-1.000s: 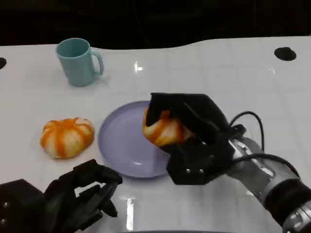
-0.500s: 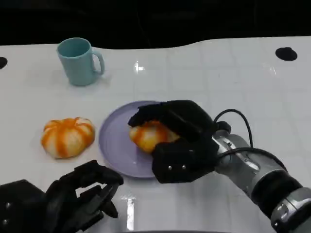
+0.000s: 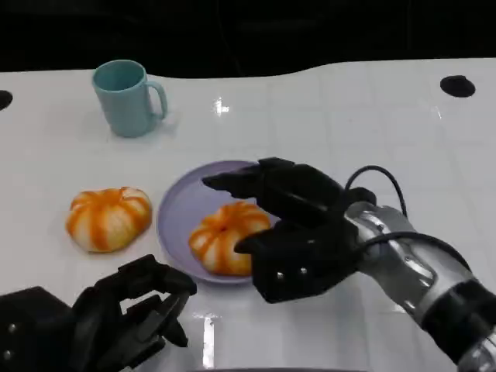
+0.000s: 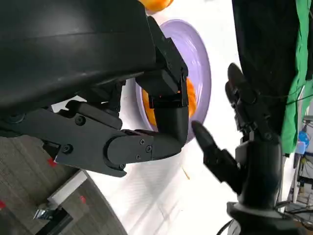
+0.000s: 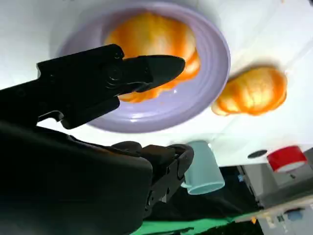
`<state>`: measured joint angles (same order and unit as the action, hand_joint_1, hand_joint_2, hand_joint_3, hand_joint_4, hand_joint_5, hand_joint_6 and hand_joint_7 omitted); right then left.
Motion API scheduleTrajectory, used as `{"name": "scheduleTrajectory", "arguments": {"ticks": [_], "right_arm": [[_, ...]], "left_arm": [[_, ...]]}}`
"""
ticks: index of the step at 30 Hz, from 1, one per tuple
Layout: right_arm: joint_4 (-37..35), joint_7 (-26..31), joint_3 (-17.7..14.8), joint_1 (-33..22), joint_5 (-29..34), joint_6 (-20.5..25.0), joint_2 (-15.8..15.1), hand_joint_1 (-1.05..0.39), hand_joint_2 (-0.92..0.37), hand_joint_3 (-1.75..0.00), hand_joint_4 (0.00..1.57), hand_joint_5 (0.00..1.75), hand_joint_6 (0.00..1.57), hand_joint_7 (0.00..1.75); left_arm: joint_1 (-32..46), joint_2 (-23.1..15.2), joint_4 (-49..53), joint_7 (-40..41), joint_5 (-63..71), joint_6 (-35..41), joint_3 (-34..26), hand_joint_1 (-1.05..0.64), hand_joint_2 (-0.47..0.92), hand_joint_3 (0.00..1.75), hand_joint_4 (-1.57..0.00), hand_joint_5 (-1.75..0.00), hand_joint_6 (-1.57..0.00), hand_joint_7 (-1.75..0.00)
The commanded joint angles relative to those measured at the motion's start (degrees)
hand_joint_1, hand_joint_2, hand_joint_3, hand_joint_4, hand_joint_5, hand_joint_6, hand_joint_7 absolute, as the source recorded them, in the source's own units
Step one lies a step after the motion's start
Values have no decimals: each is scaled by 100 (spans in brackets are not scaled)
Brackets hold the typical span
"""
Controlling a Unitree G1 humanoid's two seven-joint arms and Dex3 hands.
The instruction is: Grasp the bread from the table and place it into the plate.
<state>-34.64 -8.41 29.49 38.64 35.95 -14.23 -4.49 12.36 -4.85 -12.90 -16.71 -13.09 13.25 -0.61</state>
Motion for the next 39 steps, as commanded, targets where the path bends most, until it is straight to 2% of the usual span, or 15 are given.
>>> {"name": "scheduleTrajectory", "arguments": {"ticks": [1, 6, 12, 14, 16, 19, 23, 25, 26, 28, 31, 34, 39], "right_arm": [[882, -454, -247, -428, -340, 125, -399, -70, -92, -17, 0, 33, 20, 1], [1862, -683, -625, -1056, -797, 84, -743, -61, -92, -14, 10, 43, 29, 5], [2506, -869, -1117, -1774, -1487, -342, -1226, -46, -92, -15, 28, 57, 42, 11], [2610, -863, -1226, -1971, -1680, -482, -1269, -45, -92, -15, 32, 59, 45, 12], [2711, -823, -1351, -2218, -1875, -683, -1296, -39, -92, -11, 44, 68, 53, 16], [2958, -780, -1560, -2607, -2168, -755, -1262, -31, -92, -8, 56, 82, 64, 20], [3123, -716, -1828, -3032, -2630, -861, -1151, -17, -92, -8, 61, 111, 79, 32], [3248, -694, -1942, -3217, -2807, -803, -1102, -15, -90, -17, 60, 130, 81, 50], [3327, -671, -1995, -3317, -2846, -775, -1090, -14, -81, -36, 62, 140, 76, 72], [3474, -648, -2060, -3465, -2847, -699, -1094, -15, -61, -82, 67, 157, 73, 102], [3727, -634, -2150, -3732, -2810, -629, -1152, -11, -48, -114, 79, 172, 77, 123], [4013, -685, -2233, -3981, -2885, -484, -1167, -11, -43, -128, 85, 174, 79, 136], [4577, -754, -2401, -4485, -2977, -166, -1235, -14, -40, -135, 85, 175, 76, 145]], "left_arm": [[20, -49, -22, 28, -8, -38, -34, -44, 92, 45, -61, -174, -67, -126], [-1, -12, 4, 57, -1, -30, -29, -44, 92, 45, -63, -174, -68, -126], [20, 14, -38, 87, 9, 9, -18, -45, 92, 43, -64, -175, -68, -126], [30, 3, -43, 77, 22, -13, -17, -45, 92, 43, -64, -175, -68, -126], [41, 4, -80, 95, 21, 30, -19, -45, 92, 44, -63, -174, -68, -126], [44, 16, -117, 123, 5, 86, -28, -45, 92, 43, -62, -175, -68, -126], [32, 3, -98, 99, -22, 86, -38, -44, 92, 44, -62, -175, -68, -126], [25, 6, -87, 102, -21, 83, -40, -44, 92, 44, -61, -175, -68, -126], [21, 8, -88, 112, -18, 102, -40, -44, 92, 43, -62, -175, -68, -126], [19, 2, -91, 115, -9, 111, -40, -45, 92, 43, -62, -175, -68, -126], [18, -4, -69, 89, -4, 66, -34, -45, 92, 43, -62, -175, -68, -126], [17, -7, -71, 93, 4, 72, -28, -45, 92, 43, -62, -175, -68, -126], [-10, 8, -54, 125, 20, 60, -32, -45, 92, 43, -62, -175, -68, -126]]}}
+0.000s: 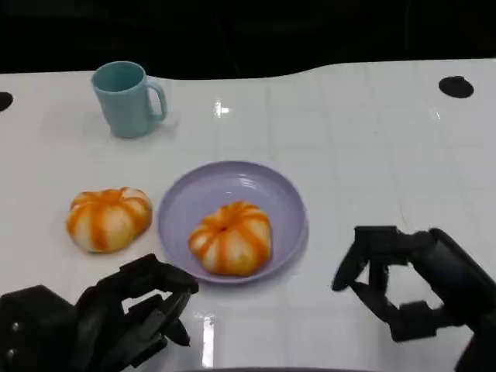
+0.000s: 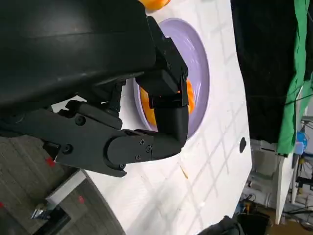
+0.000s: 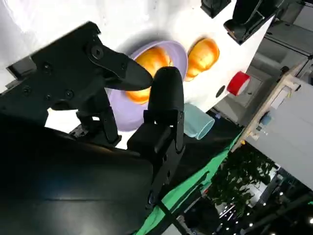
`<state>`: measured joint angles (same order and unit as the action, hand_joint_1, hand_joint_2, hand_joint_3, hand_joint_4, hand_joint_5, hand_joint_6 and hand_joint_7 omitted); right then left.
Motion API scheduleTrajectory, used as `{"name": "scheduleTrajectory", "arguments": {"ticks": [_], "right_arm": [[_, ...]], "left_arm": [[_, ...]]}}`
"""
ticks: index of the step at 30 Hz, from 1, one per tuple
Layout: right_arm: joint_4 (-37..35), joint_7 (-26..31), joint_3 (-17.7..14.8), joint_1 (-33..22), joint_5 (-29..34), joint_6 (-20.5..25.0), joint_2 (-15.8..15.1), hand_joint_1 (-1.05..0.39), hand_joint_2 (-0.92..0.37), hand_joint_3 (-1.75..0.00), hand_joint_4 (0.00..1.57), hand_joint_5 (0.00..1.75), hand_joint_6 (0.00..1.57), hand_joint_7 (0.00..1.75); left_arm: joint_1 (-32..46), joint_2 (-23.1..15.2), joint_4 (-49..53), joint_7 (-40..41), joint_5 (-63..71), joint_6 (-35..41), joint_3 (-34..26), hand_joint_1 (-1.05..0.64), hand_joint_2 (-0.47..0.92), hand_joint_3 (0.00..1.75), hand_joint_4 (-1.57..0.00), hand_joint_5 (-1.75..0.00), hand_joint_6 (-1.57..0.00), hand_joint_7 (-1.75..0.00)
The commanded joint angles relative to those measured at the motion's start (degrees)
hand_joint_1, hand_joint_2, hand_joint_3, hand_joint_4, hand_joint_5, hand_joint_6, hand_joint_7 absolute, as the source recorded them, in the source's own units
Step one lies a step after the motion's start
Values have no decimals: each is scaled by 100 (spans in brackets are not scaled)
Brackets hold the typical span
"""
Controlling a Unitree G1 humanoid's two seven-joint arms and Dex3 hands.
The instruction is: Grasp the bread from the table and place it into the plate.
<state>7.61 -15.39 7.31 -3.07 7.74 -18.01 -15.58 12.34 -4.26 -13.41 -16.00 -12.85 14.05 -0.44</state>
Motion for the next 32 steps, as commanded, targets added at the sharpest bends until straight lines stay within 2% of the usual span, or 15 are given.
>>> {"name": "scheduleTrajectory", "arguments": {"ticks": [1, 4, 9, 26, 32], "right_arm": [[440, -78, -211, -402, -190, 289, -130, -14, -42, -133, 84, 175, 74, 146], [546, -68, -253, -592, -197, 360, -121, -16, -44, -129, 86, 175, 73, 150], [247, 50, -291, -673, -158, 136, -30, -14, -43, -129, 87, 175, 71, 150], [-428, 408, -132, -520, 309, -171, 57, -15, -44, -128, 92, 175, 74, 157], [-565, 472, -134, -416, 286, -233, 81, -14, -42, -129, 94, 175, 75, 157]], "left_arm": [[-18, -58, 4, 48, -5, -17, -51, -45, 92, 43, -62, -175, -68, -126], [-54, -93, 47, 15, -3, -20, -59, -46, 92, 44, -62, -175, -67, -126], [-101, -101, 140, -9, -10, -78, -81, -45, 92, 43, -61, -175, -66, -126], [-139, -147, 338, -118, -80, -208, -162, -43, 92, 44, -61, -175, -66, -128], [-200, -161, 431, -120, -13, -273, -154, -44, 92, 43, -61, -174, -66, -128]]}}
